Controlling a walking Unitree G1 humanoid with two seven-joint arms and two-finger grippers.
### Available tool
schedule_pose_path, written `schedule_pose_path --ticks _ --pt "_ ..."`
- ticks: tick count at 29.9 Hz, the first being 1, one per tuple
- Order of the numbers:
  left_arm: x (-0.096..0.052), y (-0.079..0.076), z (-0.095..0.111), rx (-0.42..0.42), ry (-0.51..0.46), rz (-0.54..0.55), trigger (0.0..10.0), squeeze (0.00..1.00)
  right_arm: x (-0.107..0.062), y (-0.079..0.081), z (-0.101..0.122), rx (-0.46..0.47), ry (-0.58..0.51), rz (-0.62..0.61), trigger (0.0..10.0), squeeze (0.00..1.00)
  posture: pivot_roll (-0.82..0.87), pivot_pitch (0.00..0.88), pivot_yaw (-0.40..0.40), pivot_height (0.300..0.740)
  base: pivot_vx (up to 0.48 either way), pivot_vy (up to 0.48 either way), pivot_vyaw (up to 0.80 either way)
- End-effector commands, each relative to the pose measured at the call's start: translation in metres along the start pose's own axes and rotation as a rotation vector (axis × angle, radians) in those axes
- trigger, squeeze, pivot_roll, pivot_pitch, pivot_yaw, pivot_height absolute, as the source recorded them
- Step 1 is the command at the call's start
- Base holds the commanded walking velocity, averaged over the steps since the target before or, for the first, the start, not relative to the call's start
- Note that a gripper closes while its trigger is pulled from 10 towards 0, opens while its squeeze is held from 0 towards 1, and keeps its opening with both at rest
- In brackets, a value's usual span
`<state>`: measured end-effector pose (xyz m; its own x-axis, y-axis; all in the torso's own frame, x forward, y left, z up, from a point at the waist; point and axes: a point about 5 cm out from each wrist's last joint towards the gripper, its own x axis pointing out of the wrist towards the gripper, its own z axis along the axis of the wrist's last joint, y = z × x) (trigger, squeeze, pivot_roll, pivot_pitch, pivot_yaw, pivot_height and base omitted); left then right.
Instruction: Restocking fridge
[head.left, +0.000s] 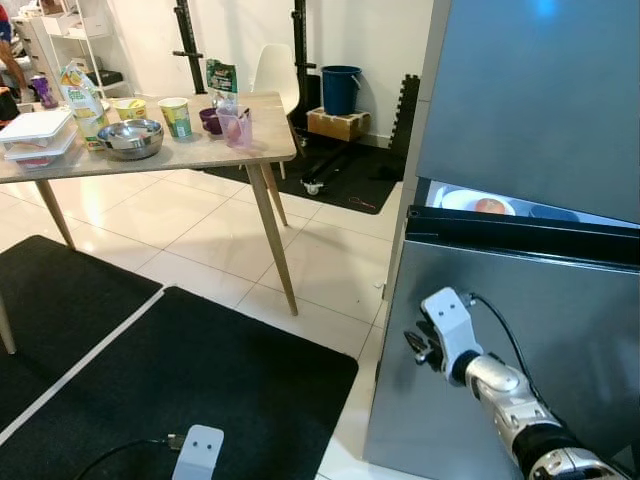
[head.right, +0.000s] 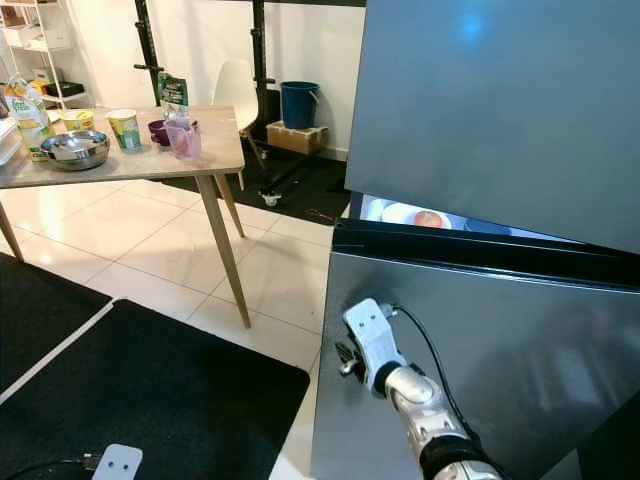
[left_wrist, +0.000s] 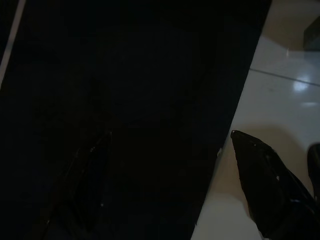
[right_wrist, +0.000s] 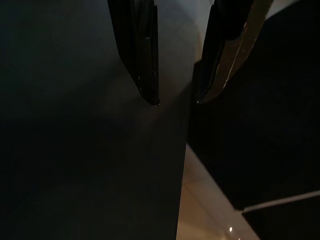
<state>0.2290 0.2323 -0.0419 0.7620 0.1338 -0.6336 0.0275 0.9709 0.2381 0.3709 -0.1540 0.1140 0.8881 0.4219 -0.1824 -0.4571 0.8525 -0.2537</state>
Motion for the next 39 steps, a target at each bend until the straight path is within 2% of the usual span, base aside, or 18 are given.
schedule_pose_path --ticks 1,9,14,16,17,18,19,20,22,24,26,31,32,34,35,37,38,39 --pt "-0.002 -0.004 -0.007 0.003 0.024 -0.013 10.0 0.00 0.000 0.001 -0.002 -0.022 0.009 0.002 10.0 0.00 -0.07 0.136 -0.007 0.740 0.000 0.000 0.00" --pt "-0.002 -0.003 -0.006 0.020 0.024 -0.016 10.0 0.00 0.013 -0.001 0.023 -0.095 -0.009 -0.017 10.0 0.00 -0.07 0.139 -0.001 0.740 0.000 0.000 0.00" --pt "-0.003 0.002 -0.009 0.026 0.030 -0.011 10.0 0.00 0.022 -0.015 0.048 -0.122 -0.013 -0.153 10.0 0.00 -0.06 0.151 -0.005 0.740 0.000 0.000 0.00" --pt "-0.004 0.003 -0.011 0.028 0.032 -0.008 10.0 0.00 0.021 -0.031 0.060 -0.094 -0.021 -0.305 10.0 0.00 -0.05 0.154 -0.009 0.740 0.000 0.000 0.00" --pt "-0.004 0.003 -0.011 0.028 0.032 -0.008 10.0 0.00 0.021 -0.031 0.060 -0.094 -0.021 -0.305 10.0 0.00 -0.05 0.154 -0.009 0.740 0.000 0.000 0.00" --pt "-0.005 0.005 -0.013 0.029 0.035 -0.003 10.0 0.00 0.012 -0.058 0.071 0.006 -0.044 -0.579 10.0 0.00 -0.05 0.153 -0.011 0.740 0.000 0.000 0.00" --pt "-0.005 0.006 -0.013 0.029 0.036 -0.001 10.0 0.00 0.006 -0.070 0.072 0.060 -0.050 -0.701 10.0 0.00 -0.05 0.152 -0.016 0.740 0.000 0.000 0.00" --pt "-0.005 0.006 -0.013 0.029 0.036 -0.001 10.0 0.00 0.006 -0.070 0.072 0.060 -0.050 -0.701 10.0 0.00 -0.05 0.152 -0.016 0.740 0.000 0.000 0.00" --pt "-0.006 0.006 -0.015 0.028 0.037 0.002 10.0 0.00 -0.001 -0.080 0.072 0.089 -0.052 -0.811 10.0 0.00 -0.04 0.149 -0.018 0.740 0.000 0.000 0.00" --pt "-0.007 0.007 -0.016 0.027 0.040 0.004 10.0 0.00 -0.004 -0.079 0.060 0.071 -0.033 -0.804 10.0 0.00 -0.04 0.144 -0.022 0.740 0.000 0.000 0.00" --pt "-0.007 0.007 -0.018 0.027 0.043 0.005 10.0 0.00 -0.005 -0.070 0.041 0.056 0.014 -0.738 10.0 0.00 -0.04 0.139 -0.021 0.740 0.000 0.000 0.00" --pt "-0.008 0.003 -0.023 0.039 0.060 -0.006 10.0 0.00 -0.021 -0.041 -0.031 0.039 0.227 -0.573 10.0 0.00 -0.05 0.131 -0.010 0.740 0.000 0.000 0.00" --pt "-0.008 0.003 -0.023 0.039 0.060 -0.006 10.0 0.00 -0.021 -0.041 -0.031 0.039 0.227 -0.573 10.0 0.00 -0.05 0.131 -0.010 0.740 0.000 0.000 0.00" --pt "-0.009 0.001 -0.026 0.041 0.075 -0.013 10.0 0.00 -0.037 -0.022 -0.074 0.083 0.365 -0.477 10.0 0.00 -0.06 0.127 -0.004 0.740 0.000 0.000 0.00" --pt "-0.009 0.001 -0.026 0.041 0.075 -0.013 10.0 0.00 -0.037 -0.022 -0.074 0.083 0.365 -0.477 10.0 0.00 -0.06 0.127 -0.004 0.740 0.000 0.000 0.00" --pt "-0.010 0.000 -0.030 0.031 0.092 -0.015 10.0 0.00 -0.055 -0.006 -0.105 0.128 0.468 -0.428 10.0 0.00 -0.06 0.124 0.006 0.740 0.000 0.000 0.00" --pt "-0.010 0.000 -0.030 0.031 0.092 -0.015 10.0 0.00 -0.055 -0.006 -0.105 0.128 0.468 -0.428 10.0 0.00 -0.06 0.124 0.006 0.740 0.000 0.000 0.00" --pt "-0.010 -0.001 -0.032 0.003 0.104 -0.012 10.0 0.00 -0.068 0.004 -0.124 0.165 0.530 -0.415 10.0 0.00 -0.07 0.122 0.013 0.740 0.000 0.000 0.00"
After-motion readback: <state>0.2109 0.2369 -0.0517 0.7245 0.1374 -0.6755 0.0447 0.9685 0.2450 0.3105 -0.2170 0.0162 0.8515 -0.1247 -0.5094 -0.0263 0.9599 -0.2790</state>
